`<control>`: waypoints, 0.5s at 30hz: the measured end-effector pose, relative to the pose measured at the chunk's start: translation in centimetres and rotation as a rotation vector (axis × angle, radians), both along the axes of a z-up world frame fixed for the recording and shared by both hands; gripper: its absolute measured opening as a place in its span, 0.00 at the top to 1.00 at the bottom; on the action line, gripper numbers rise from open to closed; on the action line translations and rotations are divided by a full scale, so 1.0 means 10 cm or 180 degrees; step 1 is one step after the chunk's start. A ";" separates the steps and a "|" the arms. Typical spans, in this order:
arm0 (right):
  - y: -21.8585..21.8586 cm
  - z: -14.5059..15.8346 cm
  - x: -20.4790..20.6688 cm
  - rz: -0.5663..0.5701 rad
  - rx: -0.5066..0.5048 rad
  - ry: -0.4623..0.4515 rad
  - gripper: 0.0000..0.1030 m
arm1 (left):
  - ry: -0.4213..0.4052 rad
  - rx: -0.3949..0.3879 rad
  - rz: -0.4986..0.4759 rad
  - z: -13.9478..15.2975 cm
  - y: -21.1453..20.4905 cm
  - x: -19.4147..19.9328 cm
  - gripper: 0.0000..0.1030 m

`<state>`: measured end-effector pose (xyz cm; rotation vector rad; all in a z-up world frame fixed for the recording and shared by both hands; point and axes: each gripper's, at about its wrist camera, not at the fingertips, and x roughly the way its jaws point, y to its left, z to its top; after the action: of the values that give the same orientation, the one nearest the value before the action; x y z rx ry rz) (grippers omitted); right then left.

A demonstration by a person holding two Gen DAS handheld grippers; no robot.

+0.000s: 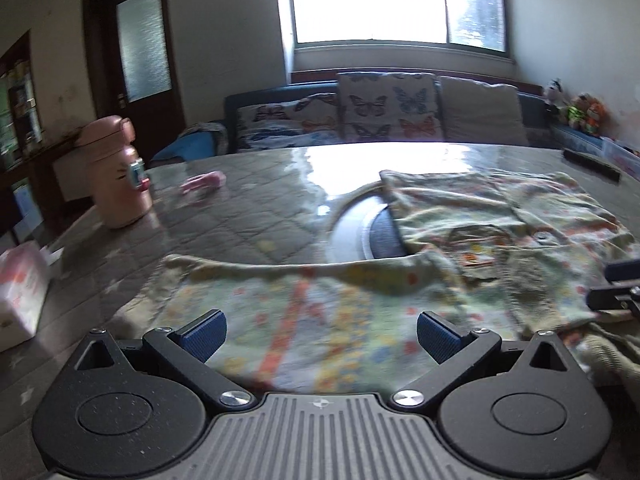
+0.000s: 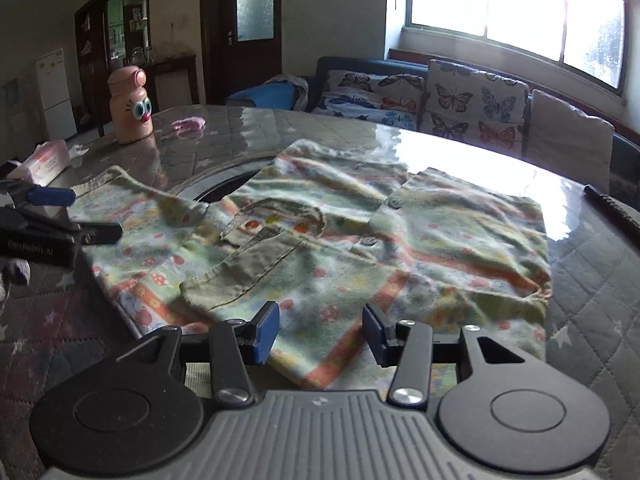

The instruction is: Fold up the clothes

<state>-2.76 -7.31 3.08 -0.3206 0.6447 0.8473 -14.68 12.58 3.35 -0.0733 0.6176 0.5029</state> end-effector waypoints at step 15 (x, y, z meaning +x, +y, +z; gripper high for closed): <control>-0.01 0.03 -0.04 0.0029 -0.0009 0.0018 0.49 | -0.0072 -0.0278 0.1095 -0.04 1.04 -0.40 0.12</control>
<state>-3.21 -7.36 3.40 -0.3241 0.6501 0.8563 -18.69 23.02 2.94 -0.2709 0.6074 0.8063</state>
